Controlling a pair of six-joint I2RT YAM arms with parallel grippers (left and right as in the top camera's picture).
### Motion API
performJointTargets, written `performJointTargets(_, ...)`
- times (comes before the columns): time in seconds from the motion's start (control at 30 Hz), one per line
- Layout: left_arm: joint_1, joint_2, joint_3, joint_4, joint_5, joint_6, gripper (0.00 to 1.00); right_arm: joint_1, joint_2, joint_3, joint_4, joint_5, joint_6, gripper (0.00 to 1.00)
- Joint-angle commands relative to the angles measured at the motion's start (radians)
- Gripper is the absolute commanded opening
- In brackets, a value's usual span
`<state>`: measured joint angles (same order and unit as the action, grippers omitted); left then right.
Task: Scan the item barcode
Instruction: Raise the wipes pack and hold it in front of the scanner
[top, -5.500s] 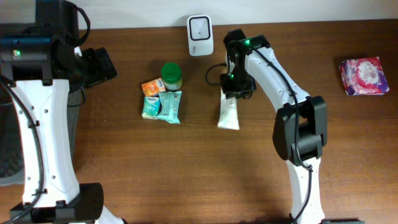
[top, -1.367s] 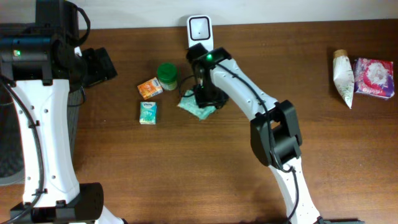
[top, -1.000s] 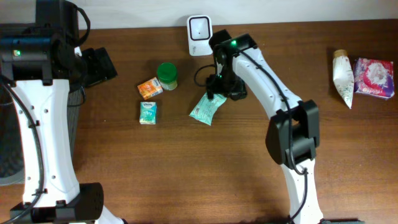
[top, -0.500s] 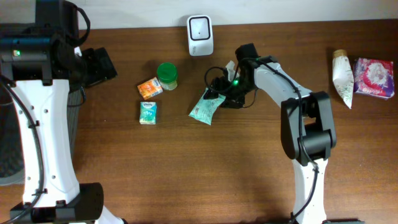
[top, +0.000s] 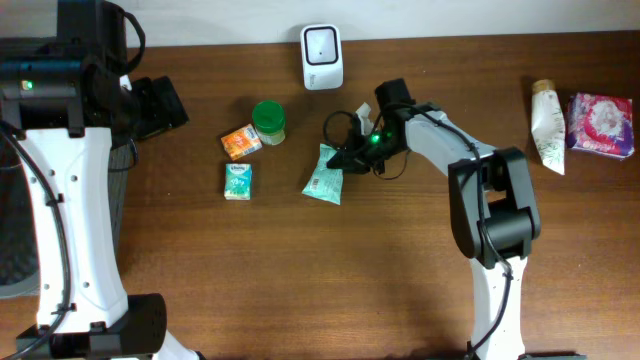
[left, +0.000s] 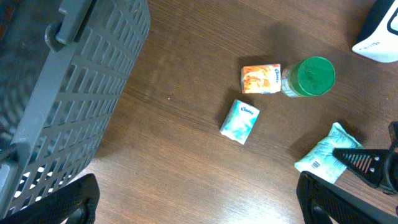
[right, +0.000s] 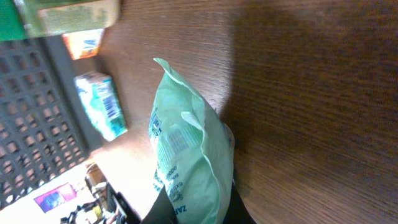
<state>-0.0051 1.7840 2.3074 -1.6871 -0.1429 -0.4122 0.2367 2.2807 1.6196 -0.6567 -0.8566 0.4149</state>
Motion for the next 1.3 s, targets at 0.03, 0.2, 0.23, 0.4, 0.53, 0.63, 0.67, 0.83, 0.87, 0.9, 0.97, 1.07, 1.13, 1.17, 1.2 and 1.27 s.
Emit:
performJointTargets(0.03,0.002,-0.016,0.003,-0.001,-0.004,-0.006,0.99,-0.077,-0.136,0.093,0.031,-0.247,-0.124,0.04)
performJointTargets(0.2,0.002,-0.015,0.003,-0.001,-0.004,-0.006,0.99,-0.079,-0.169,0.130,0.114,-0.605,-0.355,0.04)
performJointTargets(0.23,0.002,-0.015,0.003,-0.001,-0.004,-0.006,0.99,-0.079,-0.169,0.130,0.115,-0.640,-0.356,0.04)
performJointTargets(0.4,0.002,-0.015,0.003,-0.001,-0.004,-0.006,0.99,-0.079,-0.169,0.130,0.066,-0.420,-0.363,0.04)
performJointTargets(0.53,0.002,-0.015,0.003,-0.001,-0.004,-0.006,0.99,-0.058,-0.170,0.130,0.028,-0.327,-0.489,0.04)
performJointTargets(0.63,0.002,-0.015,0.003,-0.001,-0.004,-0.006,0.99,-0.034,-0.206,0.130,0.017,-0.219,-0.485,0.04)
performJointTargets(0.67,0.002,-0.015,0.003,-0.001,-0.004,-0.006,0.99,-0.029,-0.228,0.130,0.002,-0.169,-0.485,0.04)
performJointTargets(0.83,0.002,-0.015,0.002,-0.001,-0.004,-0.006,0.99,-0.002,-0.267,0.133,-0.035,-0.014,-0.414,0.04)
performJointTargets(0.87,0.002,-0.016,0.003,-0.001,-0.004,-0.006,0.99,-0.002,-0.278,0.136,-0.038,-0.014,-0.383,0.04)
performJointTargets(0.9,0.002,-0.015,0.003,-0.001,-0.004,-0.006,0.99,-0.002,-0.294,0.136,-0.044,-0.026,-0.380,0.04)
performJointTargets(0.97,0.002,-0.015,0.003,-0.001,-0.004,-0.006,0.99,-0.002,-0.346,0.136,-0.082,-0.032,-0.376,0.04)
performJointTargets(1.07,0.002,-0.015,0.003,-0.001,-0.004,-0.006,0.99,-0.002,-0.401,0.136,-0.123,-0.028,-0.250,0.04)
performJointTargets(1.13,0.002,-0.015,0.003,-0.001,-0.004,-0.006,0.99,-0.002,-0.401,0.136,-0.141,-0.030,-0.233,0.04)
performJointTargets(1.17,0.002,-0.015,0.003,-0.001,-0.004,-0.006,0.99,-0.002,-0.401,0.136,-0.148,-0.031,-0.222,0.04)
performJointTargets(1.2,0.002,-0.015,0.003,-0.001,-0.004,-0.006,0.99,-0.002,-0.401,0.136,-0.148,-0.031,-0.222,0.04)
performJointTargets(1.27,0.002,-0.015,0.003,-0.001,-0.004,-0.006,0.99,-0.002,-0.401,0.136,-0.152,-0.029,-0.174,0.04)
